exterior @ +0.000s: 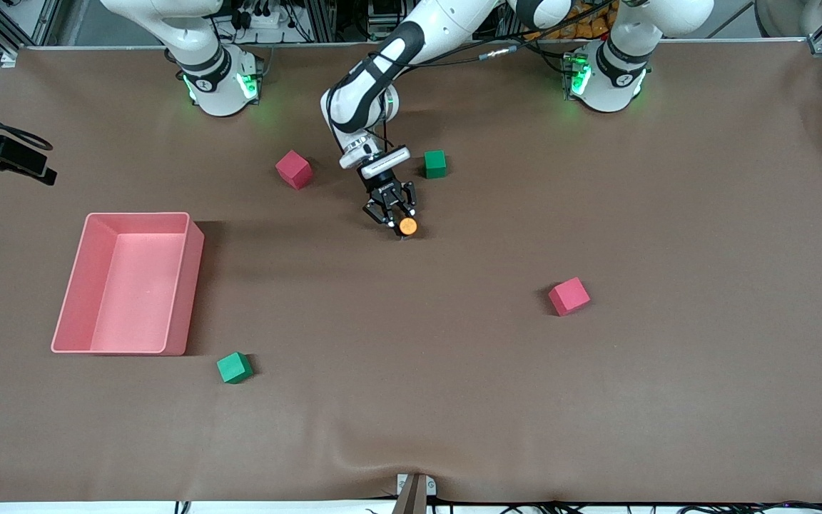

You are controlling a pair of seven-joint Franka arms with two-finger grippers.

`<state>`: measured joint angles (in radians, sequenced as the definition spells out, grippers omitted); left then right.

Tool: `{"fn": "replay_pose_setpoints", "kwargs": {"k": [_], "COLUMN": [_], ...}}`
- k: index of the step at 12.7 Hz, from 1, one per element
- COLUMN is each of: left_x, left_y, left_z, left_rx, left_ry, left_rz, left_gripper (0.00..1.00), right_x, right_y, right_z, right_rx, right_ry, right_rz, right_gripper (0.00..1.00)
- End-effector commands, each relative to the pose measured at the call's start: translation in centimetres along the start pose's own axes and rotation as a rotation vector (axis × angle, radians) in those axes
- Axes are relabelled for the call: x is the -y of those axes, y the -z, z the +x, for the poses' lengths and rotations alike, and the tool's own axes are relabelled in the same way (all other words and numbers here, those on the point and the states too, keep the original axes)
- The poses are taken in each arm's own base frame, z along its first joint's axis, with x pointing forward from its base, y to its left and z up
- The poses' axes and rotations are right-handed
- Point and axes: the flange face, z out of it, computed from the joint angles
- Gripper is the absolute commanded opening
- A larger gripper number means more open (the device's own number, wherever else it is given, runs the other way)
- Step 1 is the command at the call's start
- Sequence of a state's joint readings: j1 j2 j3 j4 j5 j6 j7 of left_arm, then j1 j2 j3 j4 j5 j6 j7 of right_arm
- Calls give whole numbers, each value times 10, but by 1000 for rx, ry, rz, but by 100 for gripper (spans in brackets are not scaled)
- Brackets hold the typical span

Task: Place and upright button with both arms
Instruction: 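Lower the upright button onto the table and open the left gripper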

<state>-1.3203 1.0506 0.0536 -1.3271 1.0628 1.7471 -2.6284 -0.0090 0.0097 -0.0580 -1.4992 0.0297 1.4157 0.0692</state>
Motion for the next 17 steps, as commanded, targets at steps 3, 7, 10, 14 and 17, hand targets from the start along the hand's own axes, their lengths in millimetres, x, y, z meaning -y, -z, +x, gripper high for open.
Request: {"fn": "replay_pose_setpoints", "kwargs": {"k": [3, 7, 10, 14, 17], "left_x": [-2, -3, -9, -15, -29], "left_y": [1, 1, 11, 39, 72], "left_z": [-6, -4, 3, 23, 77], "left_rx": [-19, -21, -7, 39, 118], "left_ry": [28, 0, -100, -172, -247], "left_rz": [-26, -30, -34, 6, 106], "left_gripper": [65, 91, 100, 100, 100], "right_x": [4, 4, 3, 4, 4], "right_y": [8, 8, 8, 8, 7], "right_z": [-4, -4, -4, -4, -4], "right_rx": [-9, -9, -9, -9, -7], "right_ry": [-8, -9, -10, -8, -8], "right_rz": [-5, -6, -6, -5, -5], "right_gripper": [100, 100, 100, 100, 100]}}
